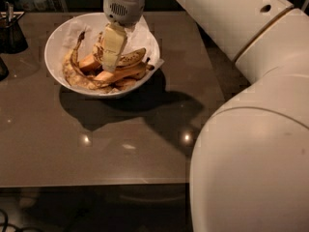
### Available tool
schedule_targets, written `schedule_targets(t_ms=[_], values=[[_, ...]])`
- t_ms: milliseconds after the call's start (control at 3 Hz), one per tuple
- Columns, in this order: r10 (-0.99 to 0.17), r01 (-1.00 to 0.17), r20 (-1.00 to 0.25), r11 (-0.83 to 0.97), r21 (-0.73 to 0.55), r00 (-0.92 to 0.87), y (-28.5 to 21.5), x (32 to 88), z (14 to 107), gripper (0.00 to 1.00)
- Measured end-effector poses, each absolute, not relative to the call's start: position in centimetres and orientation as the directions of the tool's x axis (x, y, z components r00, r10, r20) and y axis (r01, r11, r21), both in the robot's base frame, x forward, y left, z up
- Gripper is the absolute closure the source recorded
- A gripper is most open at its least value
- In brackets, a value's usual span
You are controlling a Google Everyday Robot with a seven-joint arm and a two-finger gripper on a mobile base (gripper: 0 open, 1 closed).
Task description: Pick banana from white bowl
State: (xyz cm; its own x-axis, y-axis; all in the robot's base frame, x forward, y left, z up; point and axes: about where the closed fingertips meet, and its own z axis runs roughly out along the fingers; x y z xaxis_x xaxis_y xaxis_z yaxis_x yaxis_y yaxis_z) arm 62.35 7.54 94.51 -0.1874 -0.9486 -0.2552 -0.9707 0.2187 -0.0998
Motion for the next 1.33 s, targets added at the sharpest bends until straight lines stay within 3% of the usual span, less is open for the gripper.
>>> schedule_targets(t_ms=[1000, 1333], values=[[-0.956, -0.974, -0.229, 0.207, -0.088, -0.182, 8.1, 62.5, 93.3, 0.25], [-0.959, -0.976, -0.219, 0.202, -0.087, -0.179, 8.4, 62.9, 92.9, 0.25]])
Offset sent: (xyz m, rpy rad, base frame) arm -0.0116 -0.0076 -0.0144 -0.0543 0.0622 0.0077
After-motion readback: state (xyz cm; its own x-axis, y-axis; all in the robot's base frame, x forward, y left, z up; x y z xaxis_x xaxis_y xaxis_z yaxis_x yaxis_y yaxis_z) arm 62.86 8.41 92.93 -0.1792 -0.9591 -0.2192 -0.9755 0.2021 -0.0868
